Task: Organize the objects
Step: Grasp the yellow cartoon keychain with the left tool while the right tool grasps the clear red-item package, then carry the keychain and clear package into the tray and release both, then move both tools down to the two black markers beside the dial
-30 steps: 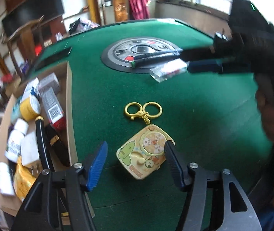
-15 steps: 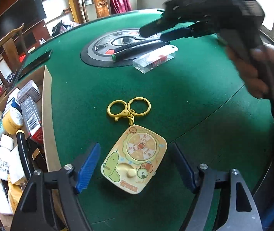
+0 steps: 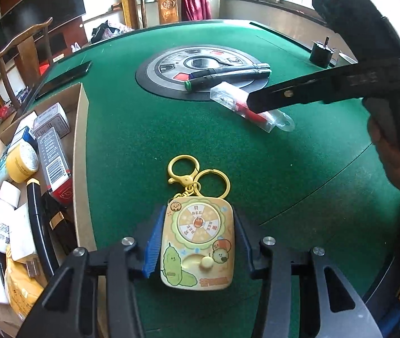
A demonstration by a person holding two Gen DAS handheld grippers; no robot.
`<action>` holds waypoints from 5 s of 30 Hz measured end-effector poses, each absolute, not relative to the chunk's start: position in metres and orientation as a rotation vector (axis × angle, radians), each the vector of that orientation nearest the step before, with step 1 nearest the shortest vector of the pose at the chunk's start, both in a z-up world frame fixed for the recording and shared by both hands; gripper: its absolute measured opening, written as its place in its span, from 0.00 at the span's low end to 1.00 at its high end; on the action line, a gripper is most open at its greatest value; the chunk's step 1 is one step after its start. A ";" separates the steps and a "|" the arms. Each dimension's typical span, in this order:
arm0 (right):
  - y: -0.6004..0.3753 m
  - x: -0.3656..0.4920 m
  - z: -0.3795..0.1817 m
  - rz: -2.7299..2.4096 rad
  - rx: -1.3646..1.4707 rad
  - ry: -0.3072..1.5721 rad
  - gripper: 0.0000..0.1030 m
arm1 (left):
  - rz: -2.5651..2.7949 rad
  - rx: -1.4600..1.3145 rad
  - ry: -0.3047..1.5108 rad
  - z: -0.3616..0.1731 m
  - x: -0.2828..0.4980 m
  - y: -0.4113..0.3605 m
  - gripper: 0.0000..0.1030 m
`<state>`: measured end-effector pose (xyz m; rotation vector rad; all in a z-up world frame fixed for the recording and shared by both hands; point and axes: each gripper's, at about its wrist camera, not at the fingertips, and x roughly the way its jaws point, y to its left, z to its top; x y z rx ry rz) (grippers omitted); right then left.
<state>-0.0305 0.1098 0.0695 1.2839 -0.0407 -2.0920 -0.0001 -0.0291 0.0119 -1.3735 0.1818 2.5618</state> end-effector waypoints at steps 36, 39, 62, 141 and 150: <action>0.099 -0.014 0.078 -2.364 1.212 -0.053 0.27 | 2.671 -1.134 -0.097 0.057 0.016 -0.046 0.44; 0.095 -0.009 0.080 -2.344 1.200 -0.076 0.27 | 2.686 -1.102 -0.128 0.066 0.018 -0.055 0.44; -0.027 0.067 0.113 -2.071 1.067 -0.031 0.27 | 2.998 -1.024 -0.374 0.110 0.027 -0.222 0.44; 0.099 -0.066 0.101 -2.448 1.204 -0.222 0.33 | 2.621 -1.179 -0.327 0.053 -0.023 -0.048 0.69; 0.141 -0.122 0.076 -2.488 1.288 -0.294 0.33 | 2.613 -1.275 -0.301 0.019 -0.038 -0.039 0.69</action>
